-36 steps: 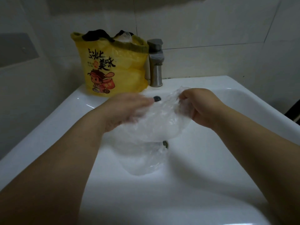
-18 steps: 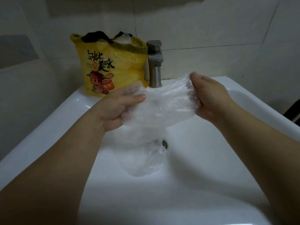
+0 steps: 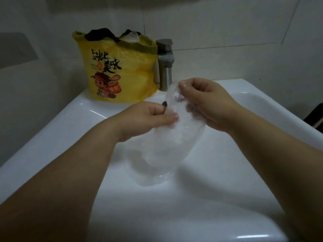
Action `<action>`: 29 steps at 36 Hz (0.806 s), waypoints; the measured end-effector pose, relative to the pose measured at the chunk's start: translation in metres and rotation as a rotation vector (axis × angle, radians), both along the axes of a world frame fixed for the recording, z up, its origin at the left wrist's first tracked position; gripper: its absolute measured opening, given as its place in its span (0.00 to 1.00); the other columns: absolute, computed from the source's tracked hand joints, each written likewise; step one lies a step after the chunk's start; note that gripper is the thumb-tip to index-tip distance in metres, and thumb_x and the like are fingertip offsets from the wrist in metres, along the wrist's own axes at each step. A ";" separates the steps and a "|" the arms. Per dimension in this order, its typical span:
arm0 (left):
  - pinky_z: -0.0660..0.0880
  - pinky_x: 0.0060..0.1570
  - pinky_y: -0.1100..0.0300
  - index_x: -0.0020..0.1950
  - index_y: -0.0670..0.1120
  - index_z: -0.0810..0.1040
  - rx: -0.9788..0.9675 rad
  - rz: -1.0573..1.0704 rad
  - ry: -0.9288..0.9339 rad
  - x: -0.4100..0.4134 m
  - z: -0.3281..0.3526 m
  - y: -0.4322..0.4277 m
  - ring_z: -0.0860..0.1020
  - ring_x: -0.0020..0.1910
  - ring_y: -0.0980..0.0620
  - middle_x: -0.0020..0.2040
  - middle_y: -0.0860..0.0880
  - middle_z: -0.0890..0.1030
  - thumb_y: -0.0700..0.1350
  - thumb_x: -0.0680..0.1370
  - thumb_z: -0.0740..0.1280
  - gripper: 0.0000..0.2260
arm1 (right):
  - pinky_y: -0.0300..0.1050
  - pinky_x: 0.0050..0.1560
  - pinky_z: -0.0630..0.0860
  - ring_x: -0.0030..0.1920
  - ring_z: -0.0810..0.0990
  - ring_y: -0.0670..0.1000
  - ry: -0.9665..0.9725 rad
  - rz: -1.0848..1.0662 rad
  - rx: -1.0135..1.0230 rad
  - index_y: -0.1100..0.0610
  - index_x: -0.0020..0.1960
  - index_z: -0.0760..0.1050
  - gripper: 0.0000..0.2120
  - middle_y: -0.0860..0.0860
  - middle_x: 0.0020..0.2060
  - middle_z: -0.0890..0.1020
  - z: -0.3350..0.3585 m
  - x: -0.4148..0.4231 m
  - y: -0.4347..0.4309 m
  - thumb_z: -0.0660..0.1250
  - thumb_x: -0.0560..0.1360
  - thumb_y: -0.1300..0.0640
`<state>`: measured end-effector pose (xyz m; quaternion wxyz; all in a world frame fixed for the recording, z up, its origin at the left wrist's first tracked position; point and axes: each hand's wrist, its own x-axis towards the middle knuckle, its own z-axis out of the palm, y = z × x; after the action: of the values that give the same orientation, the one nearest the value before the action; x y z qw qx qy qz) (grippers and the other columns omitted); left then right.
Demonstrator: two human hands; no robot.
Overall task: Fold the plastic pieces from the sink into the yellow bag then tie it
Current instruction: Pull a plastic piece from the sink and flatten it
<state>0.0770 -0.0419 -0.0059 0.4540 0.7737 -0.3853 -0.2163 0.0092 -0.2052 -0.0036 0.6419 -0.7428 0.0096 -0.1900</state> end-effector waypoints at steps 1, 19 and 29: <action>0.75 0.41 0.68 0.44 0.47 0.83 -0.031 0.010 0.004 0.001 -0.002 0.000 0.81 0.39 0.58 0.39 0.53 0.84 0.54 0.70 0.69 0.12 | 0.50 0.46 0.79 0.40 0.80 0.54 0.024 -0.012 0.037 0.57 0.54 0.77 0.12 0.51 0.42 0.82 0.001 0.000 0.001 0.66 0.77 0.50; 0.74 0.62 0.43 0.46 0.42 0.79 -0.494 0.545 0.239 0.037 -0.008 -0.001 0.79 0.53 0.38 0.50 0.40 0.80 0.57 0.75 0.70 0.16 | 0.40 0.31 0.78 0.29 0.82 0.48 0.140 -0.020 0.856 0.61 0.47 0.76 0.10 0.53 0.31 0.82 -0.006 0.010 -0.008 0.61 0.81 0.56; 0.68 0.39 0.60 0.51 0.52 0.70 -0.658 0.522 0.305 0.036 -0.010 0.005 0.74 0.31 0.58 0.29 0.56 0.78 0.37 0.82 0.59 0.09 | 0.44 0.37 0.82 0.28 0.77 0.48 0.039 -0.116 0.843 0.56 0.71 0.67 0.21 0.52 0.30 0.79 -0.006 0.004 -0.013 0.64 0.79 0.62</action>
<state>0.1128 -0.0366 -0.0159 0.7669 0.6188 -0.1538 -0.0721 0.0129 -0.2178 -0.0098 0.8774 -0.4171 0.1403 -0.1910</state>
